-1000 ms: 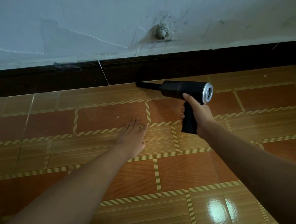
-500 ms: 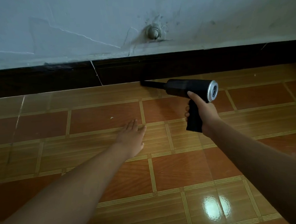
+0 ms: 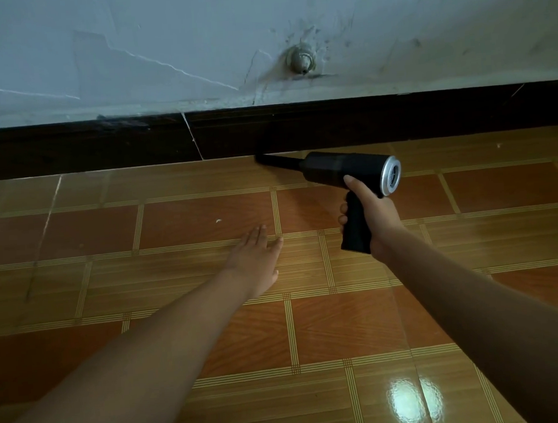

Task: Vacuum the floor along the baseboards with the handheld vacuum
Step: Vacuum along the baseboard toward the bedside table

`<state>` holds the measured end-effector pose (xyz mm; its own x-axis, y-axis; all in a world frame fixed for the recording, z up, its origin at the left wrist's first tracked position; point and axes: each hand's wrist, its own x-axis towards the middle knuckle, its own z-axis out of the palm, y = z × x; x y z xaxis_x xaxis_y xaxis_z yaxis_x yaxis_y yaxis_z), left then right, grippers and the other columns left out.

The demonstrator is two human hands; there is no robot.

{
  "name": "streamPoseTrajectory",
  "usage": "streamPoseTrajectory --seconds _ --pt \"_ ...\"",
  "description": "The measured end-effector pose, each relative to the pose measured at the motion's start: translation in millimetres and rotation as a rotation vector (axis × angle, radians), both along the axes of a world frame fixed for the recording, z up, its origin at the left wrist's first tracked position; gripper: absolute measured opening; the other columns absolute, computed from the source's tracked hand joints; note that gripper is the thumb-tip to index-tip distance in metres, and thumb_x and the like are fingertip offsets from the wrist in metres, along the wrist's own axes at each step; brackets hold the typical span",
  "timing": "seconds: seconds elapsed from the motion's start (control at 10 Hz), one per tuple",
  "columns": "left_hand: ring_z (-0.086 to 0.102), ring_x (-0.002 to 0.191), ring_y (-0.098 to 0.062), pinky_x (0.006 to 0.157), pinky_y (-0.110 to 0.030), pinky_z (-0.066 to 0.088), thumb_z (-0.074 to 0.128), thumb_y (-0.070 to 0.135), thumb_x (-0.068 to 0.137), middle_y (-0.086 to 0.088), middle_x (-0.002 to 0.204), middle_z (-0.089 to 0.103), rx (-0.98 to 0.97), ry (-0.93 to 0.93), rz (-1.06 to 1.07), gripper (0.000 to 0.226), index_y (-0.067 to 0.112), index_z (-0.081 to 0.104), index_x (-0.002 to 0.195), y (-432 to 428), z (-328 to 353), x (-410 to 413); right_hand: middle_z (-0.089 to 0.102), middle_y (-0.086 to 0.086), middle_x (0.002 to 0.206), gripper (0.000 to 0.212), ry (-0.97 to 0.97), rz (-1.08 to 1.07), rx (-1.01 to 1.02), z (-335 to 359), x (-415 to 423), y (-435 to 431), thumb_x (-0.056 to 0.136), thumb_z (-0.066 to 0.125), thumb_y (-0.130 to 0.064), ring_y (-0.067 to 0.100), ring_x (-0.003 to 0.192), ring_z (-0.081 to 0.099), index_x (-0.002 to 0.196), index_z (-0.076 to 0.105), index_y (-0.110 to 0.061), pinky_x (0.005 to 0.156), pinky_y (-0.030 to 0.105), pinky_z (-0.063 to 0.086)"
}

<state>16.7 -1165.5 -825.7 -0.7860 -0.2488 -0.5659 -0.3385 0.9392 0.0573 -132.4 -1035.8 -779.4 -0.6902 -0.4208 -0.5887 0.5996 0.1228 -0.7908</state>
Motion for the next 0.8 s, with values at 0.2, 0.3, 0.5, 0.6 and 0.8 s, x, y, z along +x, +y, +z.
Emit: streamPoseTrajectory --seconds 0.2,0.3,0.5,0.6,0.8 --pt "-0.005 0.148 -0.029 0.119 -0.037 0.000 0.035 0.033 0.101 -0.019 0.158 -0.009 0.007 0.004 0.009 0.066 0.018 -0.001 0.153 0.3 0.0 0.2 0.055 0.004 0.063 0.025 -0.016 0.011 -0.018 -2.3 6.0 -9.6 0.081 0.070 -0.033 0.014 0.048 0.051 0.081 0.057 -0.011 0.049 0.024 0.046" --pt "-0.005 0.148 -0.029 0.119 -0.037 0.000 0.035 0.033 0.101 -0.019 0.158 -0.009 0.002 0.009 0.003 0.065 0.018 -0.001 0.153 0.2 0.1 0.2 0.055 0.004 0.063 0.025 -0.014 0.006 -0.020 -1.6 5.7 -10.0 0.081 0.070 -0.032 0.014 0.048 0.051 0.081 0.057 -0.011 0.048 0.024 0.046" --pt "-0.004 0.148 -0.029 0.119 -0.037 0.001 0.035 0.034 0.102 -0.019 0.158 -0.008 -0.010 0.003 -0.005 0.065 0.018 -0.002 0.153 0.7 -1.0 0.5 0.056 0.003 0.063 0.026 -0.024 -0.029 -0.001 -2.0 -1.5 5.3 0.081 0.070 -0.034 0.014 0.049 0.052 0.082 0.057 -0.012 0.049 0.024 0.046" --pt "-0.004 0.148 -0.029 0.120 -0.038 0.001 0.035 0.034 0.101 -0.019 0.158 -0.009 -0.012 -0.003 -0.002 0.066 0.018 -0.002 0.153 0.5 -2.1 0.1 0.056 0.003 0.064 0.027 -0.023 -0.053 -0.002 -2.3 -5.9 14.5 0.080 0.071 -0.034 0.014 0.049 0.052 0.082 0.057 -0.011 0.048 0.024 0.047" --pt "-0.004 0.148 -0.029 0.119 -0.037 0.001 0.034 0.034 0.101 -0.019 0.158 -0.009 -0.009 -0.005 0.003 0.066 0.018 -0.003 0.153 0.2 -2.0 0.9 0.057 0.002 0.063 0.026 -0.019 -0.049 -0.004 -1.8 -8.9 20.0 0.081 0.070 -0.034 0.013 0.050 0.052 0.083 0.057 -0.012 0.049 0.024 0.047"
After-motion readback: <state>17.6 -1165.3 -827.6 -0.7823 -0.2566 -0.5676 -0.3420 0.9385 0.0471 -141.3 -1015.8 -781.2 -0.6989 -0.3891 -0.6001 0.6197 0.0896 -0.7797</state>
